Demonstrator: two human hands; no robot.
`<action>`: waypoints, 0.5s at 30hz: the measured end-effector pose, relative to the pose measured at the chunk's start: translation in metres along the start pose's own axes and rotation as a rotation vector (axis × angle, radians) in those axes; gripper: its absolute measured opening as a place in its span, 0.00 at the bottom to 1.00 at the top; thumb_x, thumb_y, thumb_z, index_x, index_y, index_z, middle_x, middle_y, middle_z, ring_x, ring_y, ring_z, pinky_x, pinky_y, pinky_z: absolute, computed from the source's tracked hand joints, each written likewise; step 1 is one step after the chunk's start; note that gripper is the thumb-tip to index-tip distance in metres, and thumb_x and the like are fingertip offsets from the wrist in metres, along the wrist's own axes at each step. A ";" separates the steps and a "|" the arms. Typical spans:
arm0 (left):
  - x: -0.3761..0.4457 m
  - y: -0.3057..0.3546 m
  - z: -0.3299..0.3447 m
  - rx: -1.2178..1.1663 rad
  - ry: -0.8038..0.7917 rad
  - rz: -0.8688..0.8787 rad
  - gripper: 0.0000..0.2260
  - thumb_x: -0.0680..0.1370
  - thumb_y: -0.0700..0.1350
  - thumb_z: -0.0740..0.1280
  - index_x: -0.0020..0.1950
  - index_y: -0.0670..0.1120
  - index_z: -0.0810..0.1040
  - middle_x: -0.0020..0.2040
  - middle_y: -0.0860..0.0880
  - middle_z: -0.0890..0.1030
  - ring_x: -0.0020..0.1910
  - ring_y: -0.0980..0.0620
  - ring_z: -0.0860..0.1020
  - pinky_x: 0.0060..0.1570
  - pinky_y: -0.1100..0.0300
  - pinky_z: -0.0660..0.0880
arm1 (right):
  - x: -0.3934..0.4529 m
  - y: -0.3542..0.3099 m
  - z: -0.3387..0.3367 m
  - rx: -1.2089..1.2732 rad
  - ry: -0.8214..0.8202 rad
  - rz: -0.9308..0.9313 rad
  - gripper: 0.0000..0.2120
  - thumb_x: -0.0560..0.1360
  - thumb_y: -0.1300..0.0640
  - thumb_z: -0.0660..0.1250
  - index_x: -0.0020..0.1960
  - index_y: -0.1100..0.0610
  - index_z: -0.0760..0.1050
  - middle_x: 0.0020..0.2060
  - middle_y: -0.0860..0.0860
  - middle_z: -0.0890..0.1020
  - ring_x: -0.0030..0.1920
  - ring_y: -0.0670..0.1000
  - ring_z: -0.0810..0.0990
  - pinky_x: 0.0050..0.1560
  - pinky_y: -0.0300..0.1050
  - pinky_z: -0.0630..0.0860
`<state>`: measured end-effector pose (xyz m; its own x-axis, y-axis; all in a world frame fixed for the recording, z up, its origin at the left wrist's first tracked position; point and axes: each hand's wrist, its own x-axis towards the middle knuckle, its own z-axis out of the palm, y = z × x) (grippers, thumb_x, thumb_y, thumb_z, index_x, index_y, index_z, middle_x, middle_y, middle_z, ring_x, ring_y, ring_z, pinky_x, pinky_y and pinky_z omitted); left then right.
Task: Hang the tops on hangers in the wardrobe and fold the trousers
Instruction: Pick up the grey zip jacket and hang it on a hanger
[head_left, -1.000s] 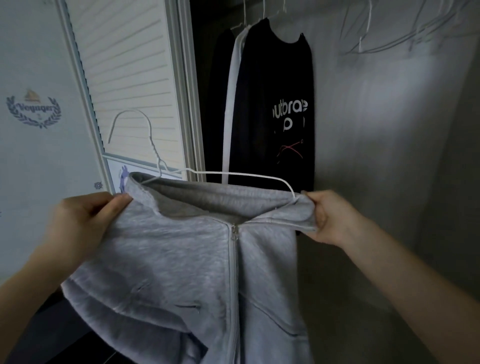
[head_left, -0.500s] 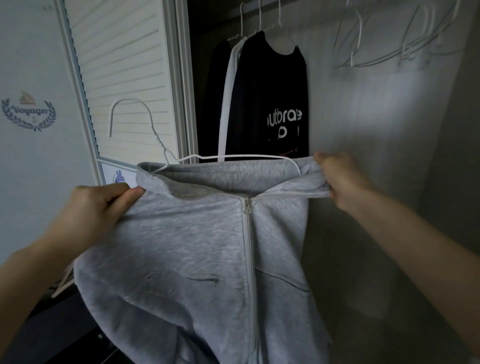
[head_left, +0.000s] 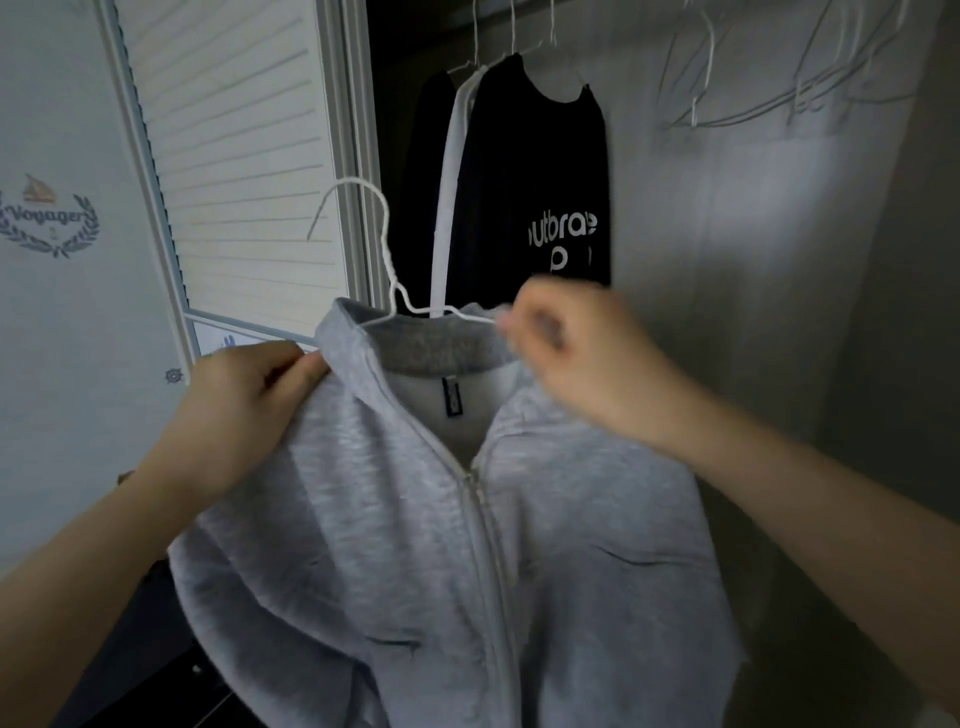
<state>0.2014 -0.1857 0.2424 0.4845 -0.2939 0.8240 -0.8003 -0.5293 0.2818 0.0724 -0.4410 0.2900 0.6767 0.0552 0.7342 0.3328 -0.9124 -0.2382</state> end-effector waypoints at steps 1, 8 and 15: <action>0.001 -0.001 -0.003 -0.020 0.014 -0.015 0.20 0.79 0.51 0.64 0.29 0.45 0.74 0.25 0.49 0.74 0.27 0.50 0.73 0.32 0.71 0.66 | -0.008 0.000 0.000 -0.039 -0.150 0.007 0.15 0.78 0.48 0.63 0.34 0.52 0.71 0.24 0.47 0.72 0.23 0.42 0.68 0.27 0.40 0.66; -0.008 -0.004 -0.009 -0.091 0.028 -0.023 0.19 0.76 0.56 0.63 0.29 0.48 0.76 0.24 0.51 0.75 0.30 0.55 0.75 0.29 0.75 0.66 | -0.008 0.055 -0.029 -0.071 -0.105 0.144 0.11 0.78 0.50 0.63 0.54 0.55 0.76 0.44 0.49 0.79 0.42 0.44 0.77 0.48 0.42 0.73; -0.010 -0.008 -0.004 -0.062 -0.049 0.099 0.13 0.75 0.49 0.67 0.31 0.49 0.79 0.25 0.51 0.77 0.34 0.51 0.77 0.31 0.72 0.68 | -0.030 0.071 -0.005 0.031 -0.185 0.197 0.20 0.81 0.51 0.57 0.33 0.58 0.70 0.28 0.48 0.74 0.28 0.41 0.69 0.32 0.39 0.66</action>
<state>0.2013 -0.1754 0.2342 0.4172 -0.3817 0.8247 -0.8648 -0.4457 0.2312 0.0723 -0.5091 0.2538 0.8379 -0.0462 0.5439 0.2012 -0.9000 -0.3866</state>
